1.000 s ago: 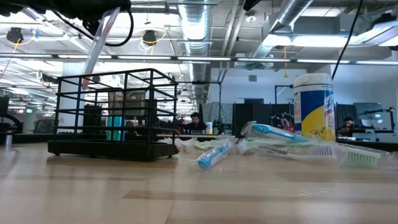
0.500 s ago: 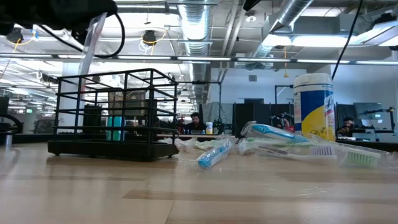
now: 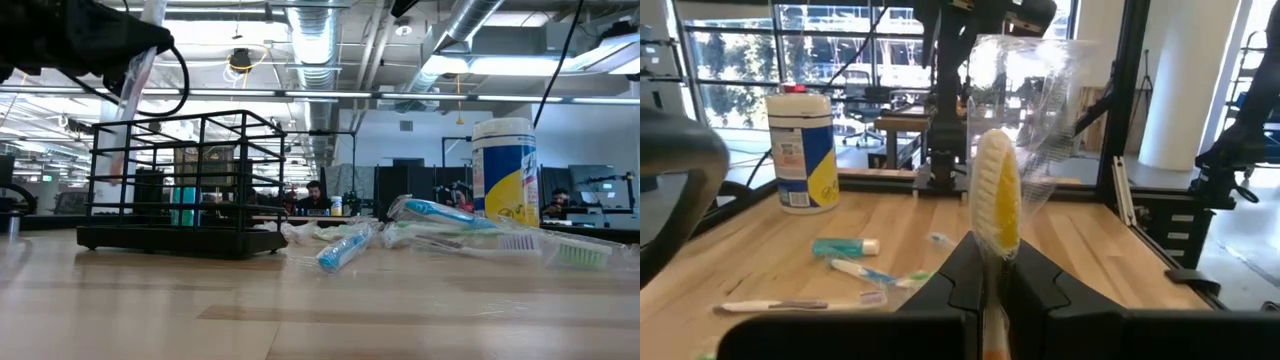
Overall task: Pick & Place toothbrushing station
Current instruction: Put the right orange toothbrush into the wire organizer
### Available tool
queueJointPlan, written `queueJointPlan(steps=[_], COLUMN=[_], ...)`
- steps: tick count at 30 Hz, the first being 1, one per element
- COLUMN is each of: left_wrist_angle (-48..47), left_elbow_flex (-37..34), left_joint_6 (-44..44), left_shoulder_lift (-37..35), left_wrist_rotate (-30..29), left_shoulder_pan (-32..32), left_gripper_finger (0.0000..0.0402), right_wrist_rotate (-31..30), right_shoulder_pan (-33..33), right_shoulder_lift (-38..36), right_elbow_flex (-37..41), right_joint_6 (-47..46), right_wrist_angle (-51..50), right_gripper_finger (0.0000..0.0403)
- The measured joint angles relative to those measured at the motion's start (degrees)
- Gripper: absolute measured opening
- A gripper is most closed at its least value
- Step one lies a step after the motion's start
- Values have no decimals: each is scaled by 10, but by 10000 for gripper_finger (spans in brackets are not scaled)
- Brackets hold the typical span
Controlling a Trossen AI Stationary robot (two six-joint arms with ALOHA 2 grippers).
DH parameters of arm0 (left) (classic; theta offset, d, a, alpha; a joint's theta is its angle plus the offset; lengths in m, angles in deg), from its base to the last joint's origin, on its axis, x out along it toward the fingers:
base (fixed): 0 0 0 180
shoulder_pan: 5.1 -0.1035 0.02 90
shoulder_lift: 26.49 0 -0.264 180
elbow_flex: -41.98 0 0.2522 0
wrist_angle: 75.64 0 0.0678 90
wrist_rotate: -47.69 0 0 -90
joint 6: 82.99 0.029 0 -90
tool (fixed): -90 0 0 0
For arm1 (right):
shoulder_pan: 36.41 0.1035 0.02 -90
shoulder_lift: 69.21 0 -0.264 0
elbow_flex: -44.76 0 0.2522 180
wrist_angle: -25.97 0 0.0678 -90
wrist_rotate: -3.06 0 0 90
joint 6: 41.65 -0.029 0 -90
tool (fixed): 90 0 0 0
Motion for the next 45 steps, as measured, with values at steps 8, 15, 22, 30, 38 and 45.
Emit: queueJointPlan(steps=[8,15,22,30,38,45], left_wrist_angle=[61,161,200,211,213,213], left_elbow_flex=[0,0,0,0,0,0], left_joint_6=[2,20,19,-4,-9,-11], left_shoulder_lift=[71,156,215,254,258,258], left_wrist_rotate=[0,0,-6,-9,-9,-9], left_shoulder_pan=[3,3,3,3,3,-4], left_gripper_finger=[6,6,6,6,47,86], right_wrist_rotate=[0,0,0,0,0,0], right_shoulder_pan=[0,0,0,0,0,0], right_shoulder_lift=[1,1,1,1,1,1], right_elbow_flex=[0,0,0,0,0,0], right_joint_6=[0,0,0,0,0,-7], right_wrist_angle=[1,1,0,0,0,0], right_gripper_finger=[98,98,98,98,98,98])
